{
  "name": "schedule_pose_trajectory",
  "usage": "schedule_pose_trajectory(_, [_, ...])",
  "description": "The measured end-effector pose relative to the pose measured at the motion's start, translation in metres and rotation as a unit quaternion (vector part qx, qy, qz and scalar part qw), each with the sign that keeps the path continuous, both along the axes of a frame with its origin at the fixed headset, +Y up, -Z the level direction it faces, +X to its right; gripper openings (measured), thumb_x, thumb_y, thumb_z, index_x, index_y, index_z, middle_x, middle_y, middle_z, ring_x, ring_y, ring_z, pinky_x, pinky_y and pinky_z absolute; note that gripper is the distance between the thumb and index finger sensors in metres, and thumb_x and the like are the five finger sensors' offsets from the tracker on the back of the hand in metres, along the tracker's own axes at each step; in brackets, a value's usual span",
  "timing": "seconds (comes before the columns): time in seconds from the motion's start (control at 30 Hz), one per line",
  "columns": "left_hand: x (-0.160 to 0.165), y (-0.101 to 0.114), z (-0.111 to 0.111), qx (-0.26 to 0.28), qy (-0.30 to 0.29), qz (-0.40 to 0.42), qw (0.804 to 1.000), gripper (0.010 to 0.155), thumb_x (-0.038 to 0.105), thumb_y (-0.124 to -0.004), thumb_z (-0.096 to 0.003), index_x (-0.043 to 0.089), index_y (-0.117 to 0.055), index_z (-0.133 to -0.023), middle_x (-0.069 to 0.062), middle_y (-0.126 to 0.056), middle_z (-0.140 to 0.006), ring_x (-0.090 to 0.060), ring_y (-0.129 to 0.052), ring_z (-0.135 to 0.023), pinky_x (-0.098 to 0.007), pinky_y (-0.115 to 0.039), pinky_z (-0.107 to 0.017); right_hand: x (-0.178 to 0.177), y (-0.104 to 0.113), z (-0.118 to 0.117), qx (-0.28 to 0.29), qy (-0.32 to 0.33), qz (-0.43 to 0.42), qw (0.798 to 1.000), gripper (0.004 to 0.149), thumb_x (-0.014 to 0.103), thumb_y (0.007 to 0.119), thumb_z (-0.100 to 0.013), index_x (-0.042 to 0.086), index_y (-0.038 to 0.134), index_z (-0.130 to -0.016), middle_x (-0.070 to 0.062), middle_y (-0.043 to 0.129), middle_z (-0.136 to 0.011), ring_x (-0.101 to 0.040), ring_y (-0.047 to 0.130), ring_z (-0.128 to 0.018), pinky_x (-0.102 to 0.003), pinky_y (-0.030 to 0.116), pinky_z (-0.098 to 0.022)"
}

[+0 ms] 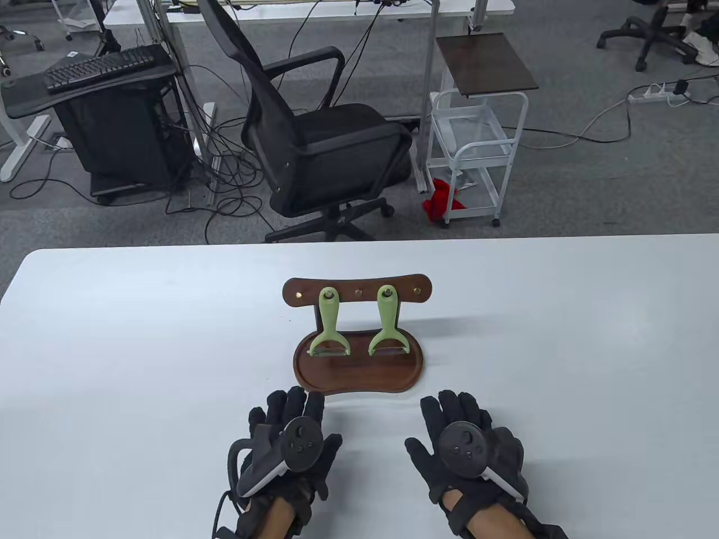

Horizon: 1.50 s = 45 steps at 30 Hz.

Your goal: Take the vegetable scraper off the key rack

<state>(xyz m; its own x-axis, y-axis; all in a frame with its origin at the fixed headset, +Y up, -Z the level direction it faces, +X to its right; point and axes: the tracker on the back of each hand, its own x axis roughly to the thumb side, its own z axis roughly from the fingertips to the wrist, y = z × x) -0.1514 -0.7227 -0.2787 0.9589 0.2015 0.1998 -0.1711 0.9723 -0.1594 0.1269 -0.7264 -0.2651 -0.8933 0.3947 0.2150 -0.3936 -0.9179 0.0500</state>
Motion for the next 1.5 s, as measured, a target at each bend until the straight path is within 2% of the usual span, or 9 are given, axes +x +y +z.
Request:
schedule_pose_trajectory(0.6, [-0.002, -0.003, -0.003, -0.01, 0.008, 0.0, 1.0, 0.076, 0.054, -0.062, -0.0534, 0.021, -0.028, -0.113, -0.017, -0.019, -0.116, -0.054, -0.018, -0.106, -0.077, -0.02, -0.068, 0.001, 0.0, -0.002, -0.011, 0.007, -0.014, 1.0, 0.072, 0.051, 0.068, -0.049, 0.009, 0.045, -0.103, -0.028, 0.037, -0.109, -0.059, 0.033, -0.094, -0.075, 0.033, -0.06])
schedule_pose_trajectory(0.77, [-0.004, -0.001, -0.004, -0.002, 0.018, 0.006, 1.0, 0.081, 0.057, -0.07, -0.0518, 0.019, -0.033, -0.112, -0.017, -0.027, -0.115, -0.053, -0.028, -0.106, -0.075, -0.028, -0.069, 0.002, 0.0, -0.002, -0.014, 0.006, -0.019, 1.0, 0.072, 0.051, 0.068, -0.049, 0.009, 0.045, -0.103, -0.028, 0.037, -0.109, -0.059, 0.034, -0.094, -0.075, 0.034, -0.06])
schedule_pose_trajectory(1.23, [-0.004, -0.004, -0.007, -0.001, 0.022, 0.021, 1.0, 0.084, 0.06, -0.076, -0.05, 0.018, -0.037, -0.112, -0.018, -0.032, -0.114, -0.052, -0.041, -0.104, -0.071, -0.04, -0.07, 0.004, -0.003, -0.003, -0.024, 0.006, -0.022, 0.999, 0.072, 0.05, 0.068, -0.049, 0.009, 0.046, -0.103, -0.028, 0.038, -0.109, -0.059, 0.039, -0.093, -0.074, 0.037, -0.06])
schedule_pose_trajectory(1.5, [-0.016, 0.007, -0.017, 0.074, 0.08, 0.066, 0.992, 0.088, 0.062, -0.085, -0.0462, 0.02, -0.042, -0.111, -0.016, -0.046, -0.112, -0.047, -0.067, -0.094, -0.066, -0.059, -0.065, 0.004, 0.004, -0.001, -0.012, 0.018, -0.036, 0.999, 0.071, 0.05, 0.068, -0.049, 0.008, 0.046, -0.103, -0.029, 0.039, -0.108, -0.059, 0.039, -0.093, -0.074, 0.037, -0.06])
